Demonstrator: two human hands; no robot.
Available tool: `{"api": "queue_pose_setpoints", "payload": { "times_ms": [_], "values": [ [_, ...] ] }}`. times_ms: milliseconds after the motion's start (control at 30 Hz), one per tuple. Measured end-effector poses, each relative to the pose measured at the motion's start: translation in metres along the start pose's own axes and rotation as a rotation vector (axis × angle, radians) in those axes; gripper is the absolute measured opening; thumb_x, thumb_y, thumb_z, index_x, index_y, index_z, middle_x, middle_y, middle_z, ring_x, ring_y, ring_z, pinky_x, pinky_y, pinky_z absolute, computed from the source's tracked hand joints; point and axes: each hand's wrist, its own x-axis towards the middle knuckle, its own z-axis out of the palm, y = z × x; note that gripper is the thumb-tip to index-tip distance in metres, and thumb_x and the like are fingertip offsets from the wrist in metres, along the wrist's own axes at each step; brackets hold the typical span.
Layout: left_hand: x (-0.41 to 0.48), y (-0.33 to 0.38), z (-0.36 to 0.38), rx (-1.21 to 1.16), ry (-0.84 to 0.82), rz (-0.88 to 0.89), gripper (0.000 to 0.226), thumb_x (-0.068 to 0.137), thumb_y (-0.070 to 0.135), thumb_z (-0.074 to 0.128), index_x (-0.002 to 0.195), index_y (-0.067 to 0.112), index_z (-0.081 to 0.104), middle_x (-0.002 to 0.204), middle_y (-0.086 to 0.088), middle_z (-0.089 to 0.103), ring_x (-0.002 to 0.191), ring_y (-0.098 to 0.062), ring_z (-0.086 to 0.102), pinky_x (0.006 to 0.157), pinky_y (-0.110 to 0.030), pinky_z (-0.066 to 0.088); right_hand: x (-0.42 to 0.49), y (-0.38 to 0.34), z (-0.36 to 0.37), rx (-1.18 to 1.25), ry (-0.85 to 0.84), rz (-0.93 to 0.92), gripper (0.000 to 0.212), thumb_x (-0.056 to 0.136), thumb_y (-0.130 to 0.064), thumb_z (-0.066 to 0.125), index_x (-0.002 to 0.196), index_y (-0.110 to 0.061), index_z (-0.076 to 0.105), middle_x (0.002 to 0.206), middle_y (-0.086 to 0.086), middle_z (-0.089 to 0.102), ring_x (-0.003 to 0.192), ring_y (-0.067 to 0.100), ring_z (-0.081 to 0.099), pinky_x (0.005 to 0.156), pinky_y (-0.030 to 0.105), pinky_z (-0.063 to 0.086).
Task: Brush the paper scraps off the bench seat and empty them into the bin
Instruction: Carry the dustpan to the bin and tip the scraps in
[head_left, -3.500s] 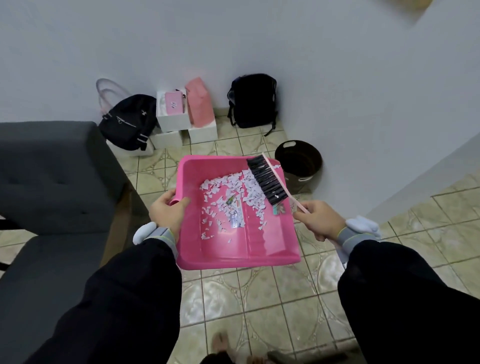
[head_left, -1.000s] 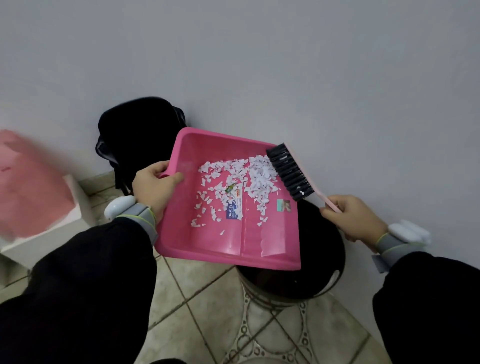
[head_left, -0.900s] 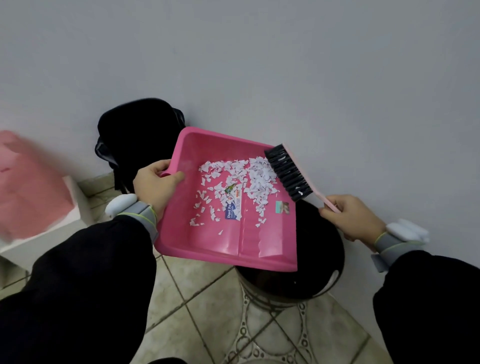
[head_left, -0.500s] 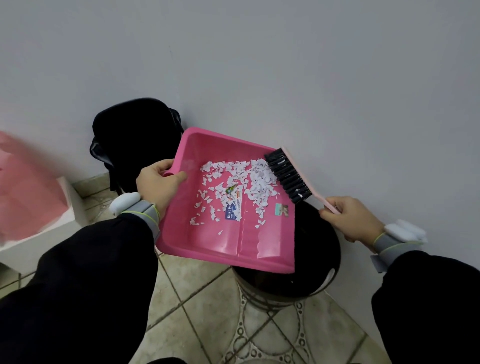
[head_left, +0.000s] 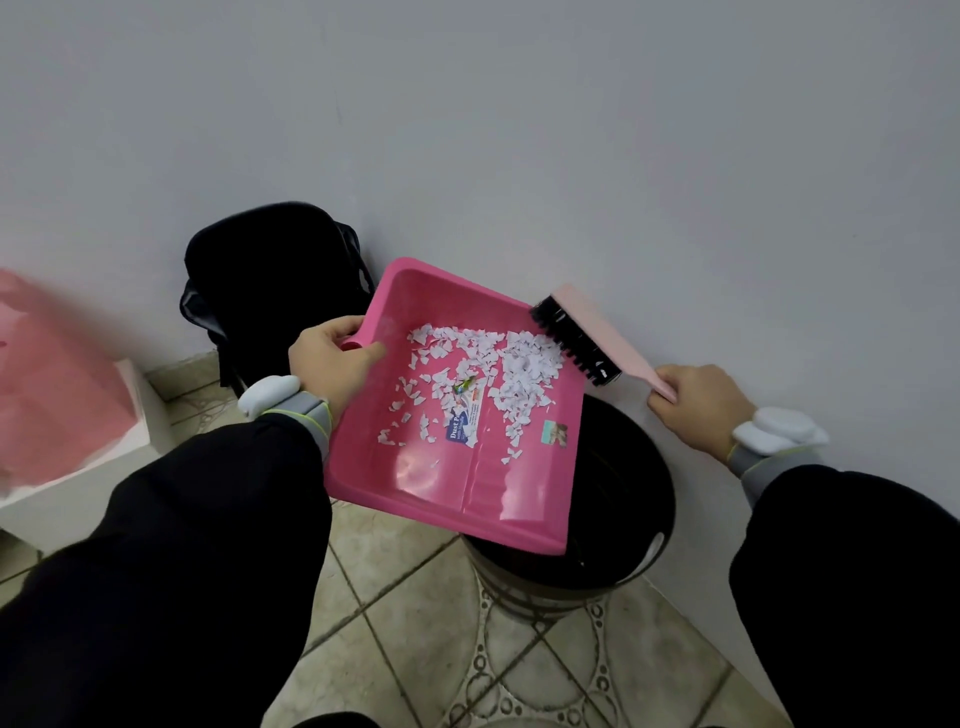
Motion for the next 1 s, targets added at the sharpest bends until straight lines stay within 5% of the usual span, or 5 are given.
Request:
{"api": "queue_pose_setpoints", "payload": {
  "times_ms": [200,500,1000],
  "values": [
    [0.001,-0.003,0.004,0.040,0.006,0.026,0.034,0.073,0.009,0.068,0.105,0.021,0.071,0.069,0.018,0.060,0.061,-0.002,0.055,0.075,-0.025,0.052,-0.005,0.002,0.012,-0.260,0.027,-0.080,0.019,0.093,-0.026,0.046,0.098,-0.011,0.056,0.091,0.022,0.065,0.085,0.039,0.061,0.064,0.034,0.038],
    [-0.004,0.014,0.017,0.068,-0.020,0.228,0.033,0.074,0.008,0.067,0.103,0.021,0.071,0.070,0.023,0.057,0.055,0.022,0.052,0.055,0.004,0.037,-0.005,0.005,0.015,-0.377,0.019,-0.093,0.026,0.097,-0.029,0.039,0.107,-0.008,0.051,0.096,0.022,0.065,0.088,0.039,0.063,0.062,0.033,0.037],
    [0.006,0.012,0.030,0.170,-0.082,0.279,0.035,0.073,0.011,0.068,0.107,0.020,0.070,0.081,0.003,0.066,0.062,-0.001,0.054,0.058,-0.003,0.039,-0.043,0.012,0.041,-0.463,-0.115,-0.207,0.031,0.097,-0.035,0.038,0.118,-0.014,0.047,0.103,0.014,0.065,0.094,0.034,0.063,0.065,0.032,0.039]
  ]
}}
